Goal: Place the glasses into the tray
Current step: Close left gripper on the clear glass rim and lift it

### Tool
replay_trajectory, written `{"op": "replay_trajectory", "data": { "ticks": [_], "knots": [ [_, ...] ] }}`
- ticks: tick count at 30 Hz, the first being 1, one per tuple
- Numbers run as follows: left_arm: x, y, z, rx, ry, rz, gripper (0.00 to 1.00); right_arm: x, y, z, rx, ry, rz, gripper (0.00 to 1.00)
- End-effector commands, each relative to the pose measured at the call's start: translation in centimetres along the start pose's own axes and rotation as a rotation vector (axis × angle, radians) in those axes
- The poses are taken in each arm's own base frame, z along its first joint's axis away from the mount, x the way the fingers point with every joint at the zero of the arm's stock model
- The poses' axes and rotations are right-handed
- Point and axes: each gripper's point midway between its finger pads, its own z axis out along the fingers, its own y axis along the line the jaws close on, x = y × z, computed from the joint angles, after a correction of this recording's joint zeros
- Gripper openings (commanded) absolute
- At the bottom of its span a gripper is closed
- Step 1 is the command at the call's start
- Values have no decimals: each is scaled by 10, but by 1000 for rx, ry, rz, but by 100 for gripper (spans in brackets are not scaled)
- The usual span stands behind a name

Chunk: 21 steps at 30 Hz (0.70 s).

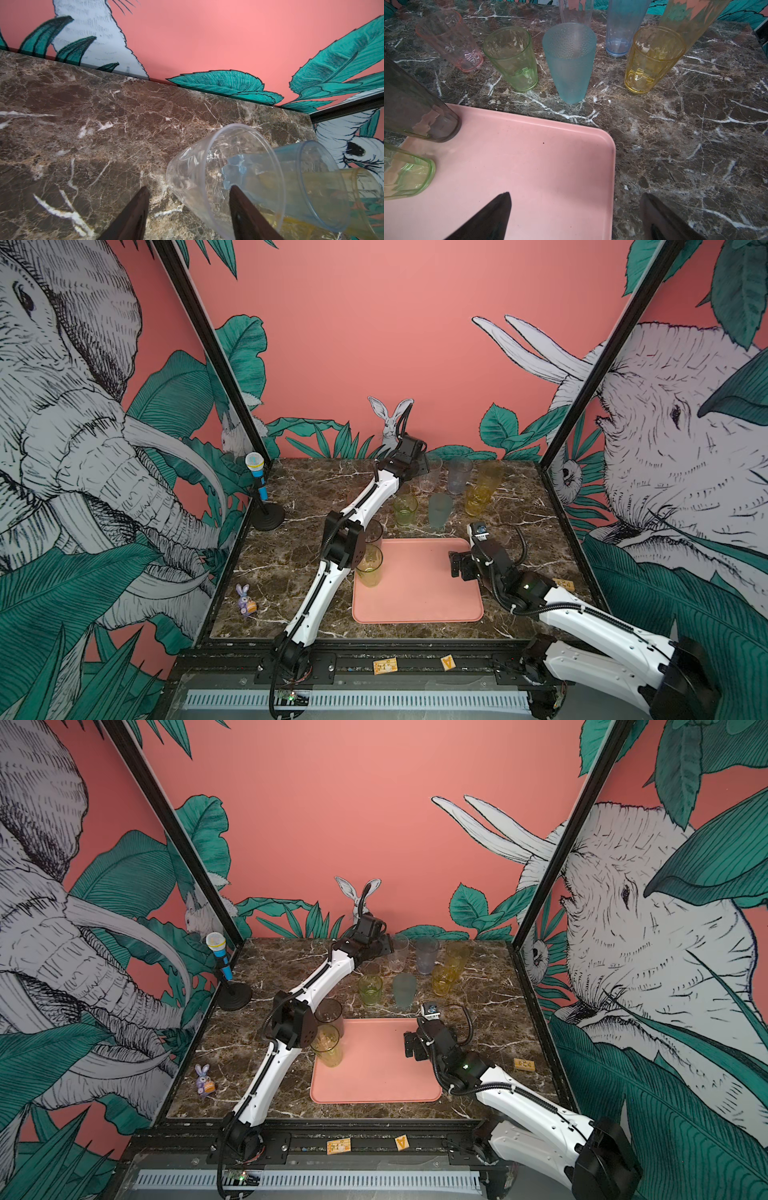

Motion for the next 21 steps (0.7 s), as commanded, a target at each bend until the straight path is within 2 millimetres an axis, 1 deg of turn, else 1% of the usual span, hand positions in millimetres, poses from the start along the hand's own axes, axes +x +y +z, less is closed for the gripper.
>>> {"op": "replay_trajectory", "data": {
  "ticks": [1,5,7,11,21],
  "knots": [
    [-13,-2,-3,13,-34,-26,62,-14,-3,-5,16,-38,34,99],
    [-10,-1,-3,6,-23,-26,60,-14,-3,-5,15,-40,36,99],
    [-7,0,-2,2,-14,-27,55,-15,-3,-6,14,-42,37,99],
    [-6,2,-3,-4,-8,-24,51,-14,-3,-5,15,-41,37,99],
    [-13,2,-12,-11,-15,-13,38,-14,-4,-6,16,-44,41,99]
  ]
}}
